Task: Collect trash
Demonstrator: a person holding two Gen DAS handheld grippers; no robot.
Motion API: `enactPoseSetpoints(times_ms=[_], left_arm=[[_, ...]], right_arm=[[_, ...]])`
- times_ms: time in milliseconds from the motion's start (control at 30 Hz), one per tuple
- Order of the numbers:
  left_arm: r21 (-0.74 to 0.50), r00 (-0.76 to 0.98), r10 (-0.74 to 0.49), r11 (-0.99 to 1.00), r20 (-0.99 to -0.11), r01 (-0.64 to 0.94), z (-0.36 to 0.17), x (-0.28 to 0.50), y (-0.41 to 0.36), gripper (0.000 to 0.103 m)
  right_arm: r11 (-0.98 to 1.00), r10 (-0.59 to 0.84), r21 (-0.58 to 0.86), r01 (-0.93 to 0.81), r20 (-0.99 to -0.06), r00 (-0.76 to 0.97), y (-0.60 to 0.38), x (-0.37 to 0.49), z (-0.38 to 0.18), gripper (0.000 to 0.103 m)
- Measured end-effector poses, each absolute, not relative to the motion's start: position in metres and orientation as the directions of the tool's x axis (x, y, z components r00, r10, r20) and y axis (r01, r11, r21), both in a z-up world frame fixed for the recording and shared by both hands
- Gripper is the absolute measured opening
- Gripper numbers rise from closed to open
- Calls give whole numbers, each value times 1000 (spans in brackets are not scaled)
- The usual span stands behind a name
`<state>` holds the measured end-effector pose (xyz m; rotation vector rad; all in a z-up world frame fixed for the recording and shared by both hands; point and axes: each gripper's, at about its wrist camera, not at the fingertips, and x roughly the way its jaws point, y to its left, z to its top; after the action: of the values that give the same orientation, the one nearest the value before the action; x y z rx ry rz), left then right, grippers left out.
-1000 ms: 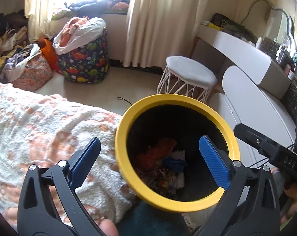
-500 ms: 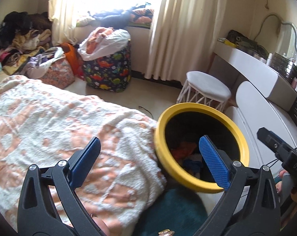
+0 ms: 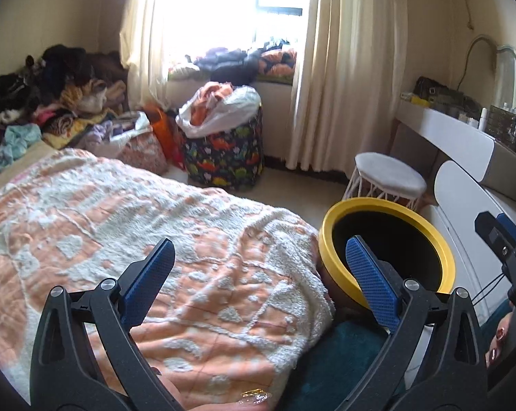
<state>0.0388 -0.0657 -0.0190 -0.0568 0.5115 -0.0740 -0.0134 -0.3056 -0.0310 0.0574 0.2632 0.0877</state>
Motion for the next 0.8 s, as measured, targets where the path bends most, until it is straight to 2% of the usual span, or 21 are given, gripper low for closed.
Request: enactPoseSetpoints(times_ms=[267,800], left_arm=[[-73,884,-101,994,-456,76,-26,20,-57,92],[-75,884,-94,995,-458,67,-32,21,-57,92]], right_arm=[[999,39,19,-35,-220,975,-295,-23,-41,96],[999,49,-1,-51,-246,968,-290,-21,-53,96]])
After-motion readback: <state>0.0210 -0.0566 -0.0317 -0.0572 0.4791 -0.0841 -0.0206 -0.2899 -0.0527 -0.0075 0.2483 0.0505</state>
